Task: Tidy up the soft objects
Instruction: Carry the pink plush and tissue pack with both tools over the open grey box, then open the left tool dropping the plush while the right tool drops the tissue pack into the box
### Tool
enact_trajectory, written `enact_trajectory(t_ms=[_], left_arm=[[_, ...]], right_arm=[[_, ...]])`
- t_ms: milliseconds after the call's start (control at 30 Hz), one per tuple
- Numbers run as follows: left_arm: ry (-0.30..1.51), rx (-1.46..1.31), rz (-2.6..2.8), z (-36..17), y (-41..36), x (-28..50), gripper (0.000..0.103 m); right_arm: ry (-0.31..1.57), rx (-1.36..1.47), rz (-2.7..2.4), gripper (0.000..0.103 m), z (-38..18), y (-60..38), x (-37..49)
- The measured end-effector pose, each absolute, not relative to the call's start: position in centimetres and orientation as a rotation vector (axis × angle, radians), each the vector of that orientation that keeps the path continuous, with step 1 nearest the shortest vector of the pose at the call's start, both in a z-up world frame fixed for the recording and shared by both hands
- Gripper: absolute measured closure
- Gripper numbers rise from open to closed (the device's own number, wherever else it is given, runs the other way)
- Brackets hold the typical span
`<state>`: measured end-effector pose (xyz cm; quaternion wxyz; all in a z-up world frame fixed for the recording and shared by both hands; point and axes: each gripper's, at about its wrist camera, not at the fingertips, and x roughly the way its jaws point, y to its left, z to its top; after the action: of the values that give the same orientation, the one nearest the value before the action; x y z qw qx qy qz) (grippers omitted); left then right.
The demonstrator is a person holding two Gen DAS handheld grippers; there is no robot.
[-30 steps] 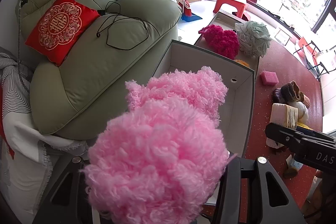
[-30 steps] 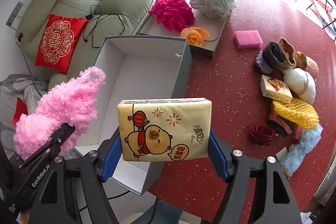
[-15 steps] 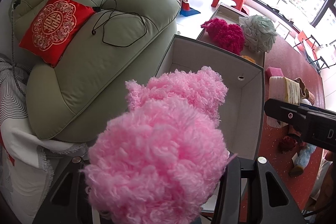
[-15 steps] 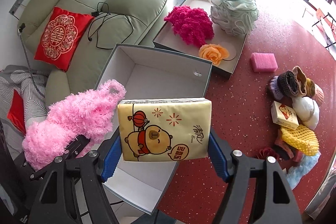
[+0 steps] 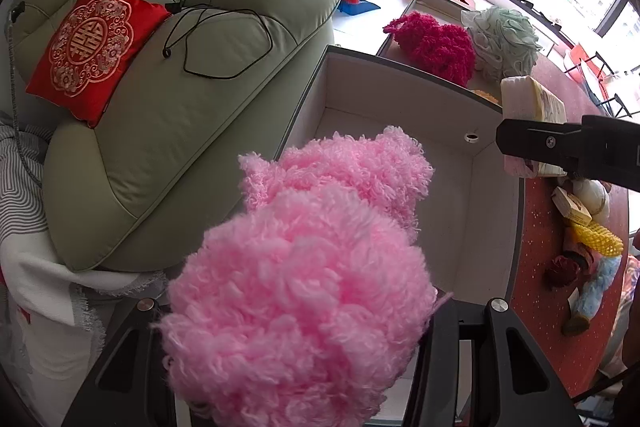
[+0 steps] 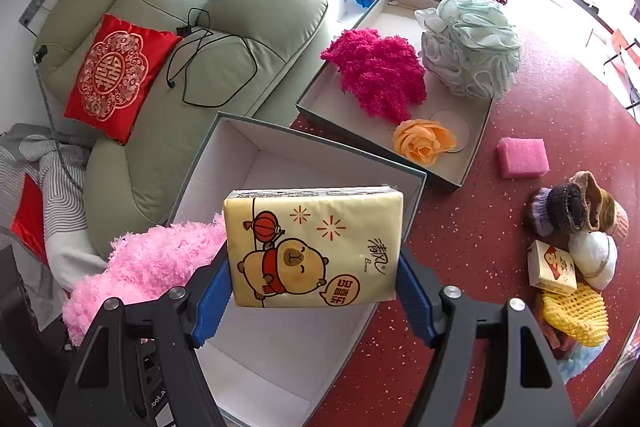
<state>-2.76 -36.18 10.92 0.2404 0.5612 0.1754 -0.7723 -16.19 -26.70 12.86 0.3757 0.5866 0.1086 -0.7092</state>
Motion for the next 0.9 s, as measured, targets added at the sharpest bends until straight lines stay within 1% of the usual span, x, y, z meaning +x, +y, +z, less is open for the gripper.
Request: enact_trajectory(t_ms=[233, 467, 533, 567, 600, 633, 667, 700, 733, 767, 833, 900], left_arm=[[0.476, 1.555, -2.091, 9.4, -36.3, -4.2, 0.051], [0.461, 1.626, -2.061, 7.4, -35.4, -4.5, 0.051], [0.448, 1.65, -2.058, 7.0, -34.9, -4.6, 0.043], [0.441, 1.655, -2.056, 6.8, -34.7, -4.6, 0.034], [0.439, 1.659, -2.051, 6.8, -34.5, -4.6, 0.022], [0.447, 1.665, -2.046, 6.7, -34.4, -4.6, 0.015], [0.459, 1.671, -2.039, 6.6, -34.3, -4.6, 0.0], [0.468, 1.663, -2.043, 6.7, -34.1, -4.5, 0.001], [0.483, 1.648, -2.056, 7.0, -34.1, -4.4, 0.001], [0.485, 1.636, -2.059, 7.1, -34.0, -4.3, 0.001], [0.456, 1.631, -2.051, 7.1, -33.8, -4.3, 0.001], [0.471, 1.639, -2.049, 7.2, -33.8, -4.4, 0.001]], right_arm=[[0.303, 1.532, -1.77, 0.026, 10.8, -27.9, -17.4], [0.372, 1.544, -1.717, 0.026, 8.9, -29.7, -17.2], [0.394, 1.546, -1.708, 0.026, 8.5, -29.8, -17.0], [0.404, 1.544, -1.701, 0.026, 8.4, -29.8, -16.8], [0.416, 1.543, -1.688, 0.026, 8.3, -29.9, -16.6], [0.431, 1.544, -1.675, 0.023, 8.1, -30.0, -16.4], [0.442, 1.547, -1.663, 0.02, 8.0, -30.0, -16.2], [0.442, 1.546, -1.654, 0.017, 8.0, -29.9, -16.0], [0.433, 1.541, -1.654, 0.006, 8.1, -29.7, -15.9], [0.418, 1.532, -1.66, 0.0, 8.4, -29.4, -15.9], [0.398, 1.514, -1.695, 0.0, 8.9, -28.7, -15.9], [0.37, 1.508, -1.711, 0.0, 9.4, -28.1, -15.9]])
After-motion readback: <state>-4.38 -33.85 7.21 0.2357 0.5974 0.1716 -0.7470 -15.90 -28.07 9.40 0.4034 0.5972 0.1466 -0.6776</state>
